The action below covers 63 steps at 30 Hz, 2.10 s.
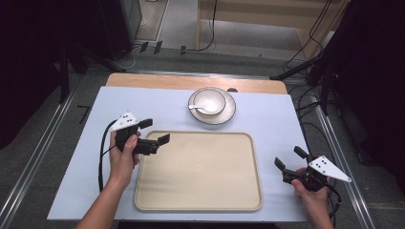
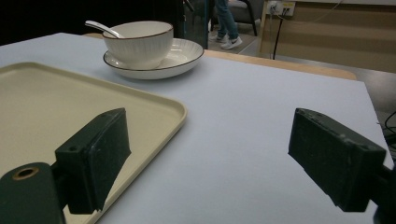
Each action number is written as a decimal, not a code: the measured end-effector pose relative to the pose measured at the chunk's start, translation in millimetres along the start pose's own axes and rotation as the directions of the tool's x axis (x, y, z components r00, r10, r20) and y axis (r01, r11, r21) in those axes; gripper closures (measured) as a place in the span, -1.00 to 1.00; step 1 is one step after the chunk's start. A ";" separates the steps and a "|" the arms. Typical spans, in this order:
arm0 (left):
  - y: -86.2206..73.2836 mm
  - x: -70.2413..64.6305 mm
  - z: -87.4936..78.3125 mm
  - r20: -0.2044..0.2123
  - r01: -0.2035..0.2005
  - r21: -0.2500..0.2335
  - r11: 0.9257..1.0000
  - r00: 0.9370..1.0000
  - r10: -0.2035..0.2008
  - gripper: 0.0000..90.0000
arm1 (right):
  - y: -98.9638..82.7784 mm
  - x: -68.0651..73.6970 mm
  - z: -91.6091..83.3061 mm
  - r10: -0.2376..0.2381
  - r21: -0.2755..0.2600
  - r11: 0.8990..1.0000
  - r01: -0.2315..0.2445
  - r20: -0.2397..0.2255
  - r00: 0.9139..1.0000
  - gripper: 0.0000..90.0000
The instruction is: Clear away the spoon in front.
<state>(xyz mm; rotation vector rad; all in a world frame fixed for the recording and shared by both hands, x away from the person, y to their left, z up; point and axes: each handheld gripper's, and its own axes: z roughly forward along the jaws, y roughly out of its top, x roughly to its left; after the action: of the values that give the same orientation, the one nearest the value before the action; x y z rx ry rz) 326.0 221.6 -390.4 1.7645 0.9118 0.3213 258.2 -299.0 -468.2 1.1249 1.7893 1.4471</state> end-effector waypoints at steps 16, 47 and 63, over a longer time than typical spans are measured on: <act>37.9 8.7 72.9 -0.024 0.014 0.077 0.997 1.000 -0.012 -0.67 | 0.8 -0.6 -0.9 -0.019 -0.001 1.000 0.019 -0.007 1.000 -0.71; 45.6 18.3 132.8 -0.108 0.077 0.207 0.975 0.993 -0.056 1.00 | -1.9 -5.7 -2.1 0.010 -0.003 1.000 -0.010 -0.017 1.000 -0.70; 54.3 11.6 140.6 -0.029 0.083 0.280 0.957 0.997 -0.078 0.70 | -1.5 -6.2 -2.7 0.006 -0.004 1.000 -0.006 -0.018 1.000 -0.70</act>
<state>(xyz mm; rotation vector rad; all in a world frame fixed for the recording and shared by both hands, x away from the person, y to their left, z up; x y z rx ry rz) 442.5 125.6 -399.1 1.9785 1.0812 0.1597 258.5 -305.8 -469.4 1.1200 1.7958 1.4682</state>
